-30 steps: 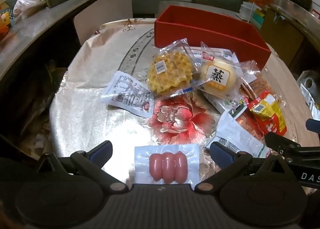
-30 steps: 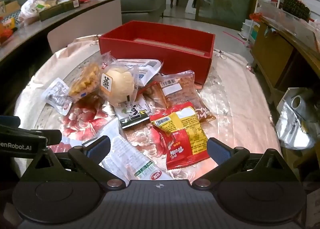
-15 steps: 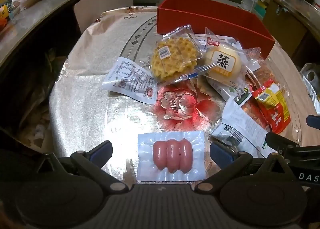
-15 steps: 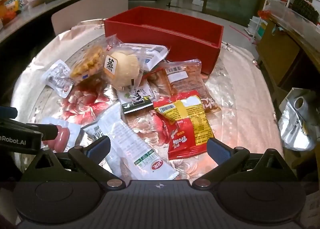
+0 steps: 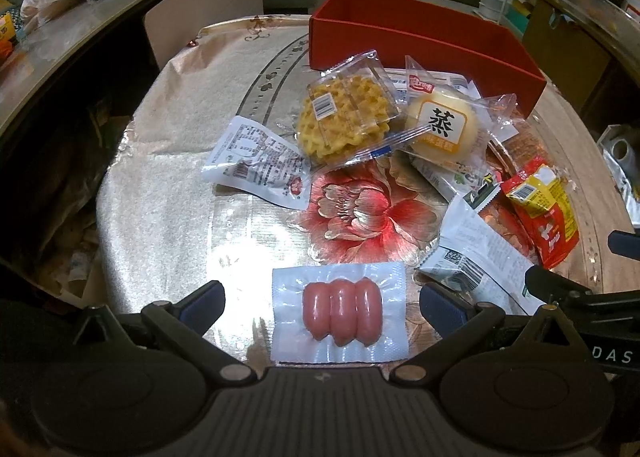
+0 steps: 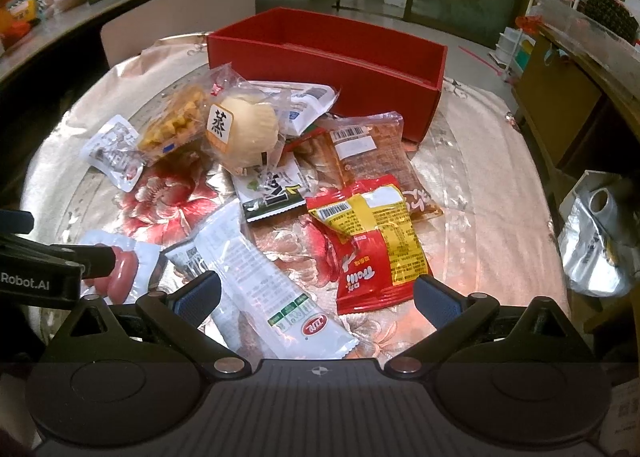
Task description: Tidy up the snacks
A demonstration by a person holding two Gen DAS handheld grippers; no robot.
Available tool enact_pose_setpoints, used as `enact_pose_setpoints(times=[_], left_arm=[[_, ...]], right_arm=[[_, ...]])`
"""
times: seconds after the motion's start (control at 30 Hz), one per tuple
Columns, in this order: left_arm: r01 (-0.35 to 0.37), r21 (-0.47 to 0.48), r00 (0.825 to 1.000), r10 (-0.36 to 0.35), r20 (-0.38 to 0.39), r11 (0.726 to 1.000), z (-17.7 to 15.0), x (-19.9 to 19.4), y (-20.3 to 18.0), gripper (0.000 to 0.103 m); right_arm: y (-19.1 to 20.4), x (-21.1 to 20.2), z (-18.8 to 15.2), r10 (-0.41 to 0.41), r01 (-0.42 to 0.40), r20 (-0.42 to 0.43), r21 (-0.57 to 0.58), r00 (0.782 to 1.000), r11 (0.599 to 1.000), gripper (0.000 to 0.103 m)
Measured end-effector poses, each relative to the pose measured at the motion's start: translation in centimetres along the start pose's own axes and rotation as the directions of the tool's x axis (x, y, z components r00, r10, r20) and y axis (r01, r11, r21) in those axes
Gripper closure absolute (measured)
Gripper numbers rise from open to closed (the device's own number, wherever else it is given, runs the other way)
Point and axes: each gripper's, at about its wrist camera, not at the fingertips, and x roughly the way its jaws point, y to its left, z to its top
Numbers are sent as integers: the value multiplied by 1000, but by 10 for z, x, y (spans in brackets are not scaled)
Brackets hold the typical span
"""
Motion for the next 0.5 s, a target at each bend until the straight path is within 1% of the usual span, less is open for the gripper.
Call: enact_pose_setpoints(times=[0.5], left_arm=[[2,14,1000,-3,8,1000,-1,-1,-3,4]], right_arm=[[-1,1,0,0,0,-2,5,1000,1000,0]])
